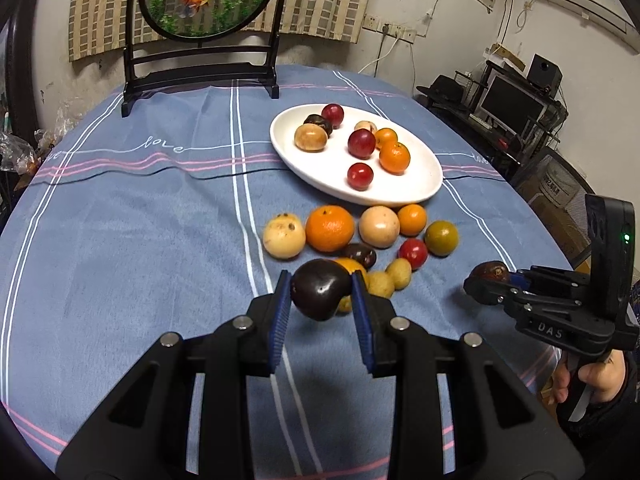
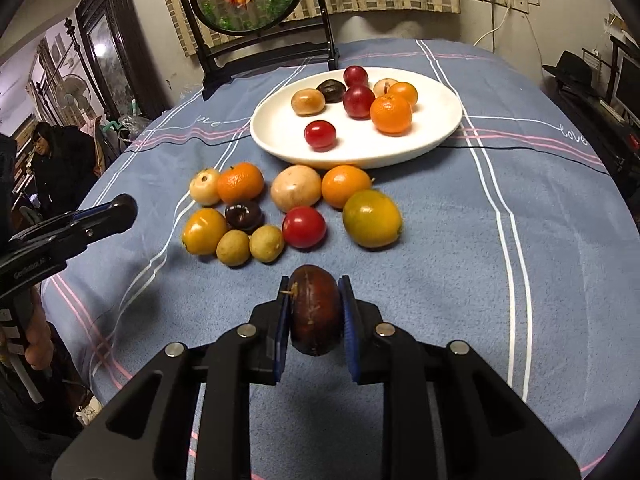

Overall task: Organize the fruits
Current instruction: 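Carry both plums onto the white plate and open both grippers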

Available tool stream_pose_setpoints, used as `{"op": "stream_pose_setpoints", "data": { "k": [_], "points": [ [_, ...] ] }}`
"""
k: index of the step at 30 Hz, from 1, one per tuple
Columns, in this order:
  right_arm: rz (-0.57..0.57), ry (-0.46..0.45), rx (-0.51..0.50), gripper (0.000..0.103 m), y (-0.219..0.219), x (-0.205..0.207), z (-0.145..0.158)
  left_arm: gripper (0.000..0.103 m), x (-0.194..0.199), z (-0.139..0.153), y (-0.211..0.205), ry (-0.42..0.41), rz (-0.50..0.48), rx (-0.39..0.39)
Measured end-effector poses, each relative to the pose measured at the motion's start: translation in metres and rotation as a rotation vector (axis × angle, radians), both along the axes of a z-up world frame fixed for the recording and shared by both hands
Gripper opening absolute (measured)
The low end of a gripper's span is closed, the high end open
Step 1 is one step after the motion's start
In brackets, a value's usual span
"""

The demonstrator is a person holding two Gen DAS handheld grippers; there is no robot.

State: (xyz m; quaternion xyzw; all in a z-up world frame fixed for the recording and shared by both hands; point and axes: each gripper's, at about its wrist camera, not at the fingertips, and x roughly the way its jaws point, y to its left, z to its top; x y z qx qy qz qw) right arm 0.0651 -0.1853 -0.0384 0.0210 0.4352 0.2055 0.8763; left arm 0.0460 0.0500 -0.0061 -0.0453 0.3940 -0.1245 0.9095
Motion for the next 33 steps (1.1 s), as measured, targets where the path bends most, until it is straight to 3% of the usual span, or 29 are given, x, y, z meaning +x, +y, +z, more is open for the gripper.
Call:
{"op": "stream_pose_setpoints", "data": {
  "k": [5,10,15,20,27,28,29,30,31,33],
  "points": [
    [0.007,-0.050,-0.023,0.023,-0.007,0.027,0.022,0.030,0.039,0.017,-0.013,-0.012,-0.025,0.030],
    [-0.004,-0.091,-0.072,0.023,-0.013,0.094,0.042,0.030,0.113,0.026,-0.042,0.012,-0.077,0.060],
    [-0.039,-0.042,-0.072,0.023,-0.025,0.169,0.036,0.030,0.197,0.020,-0.069,0.069,-0.090,0.051],
    [-0.041,0.021,-0.082,0.023,-0.025,0.217,0.019,0.030,0.263,0.000,-0.089,0.127,-0.079,0.063],
    [-0.044,0.033,-0.090,0.024,-0.030,0.239,0.007,0.032,0.301,-0.014,-0.105,0.166,-0.082,0.080],
    [-0.041,0.042,-0.089,0.024,-0.029,0.242,0.005,0.037,0.304,-0.015,-0.106,0.171,-0.079,0.081],
    [-0.043,0.048,-0.086,0.029,-0.029,0.244,0.004,0.055,0.306,-0.015,-0.107,0.176,-0.077,0.080],
    [-0.054,0.052,-0.080,0.038,-0.030,0.245,0.003,0.062,0.306,-0.014,-0.106,0.171,-0.062,0.082],
    [-0.064,0.045,-0.078,0.060,-0.030,0.244,0.005,0.064,0.306,-0.012,-0.106,0.156,-0.048,0.084],
    [-0.071,0.023,-0.079,0.062,-0.032,0.241,0.012,0.067,0.300,-0.004,-0.102,0.145,-0.056,0.076]
  ]
}}
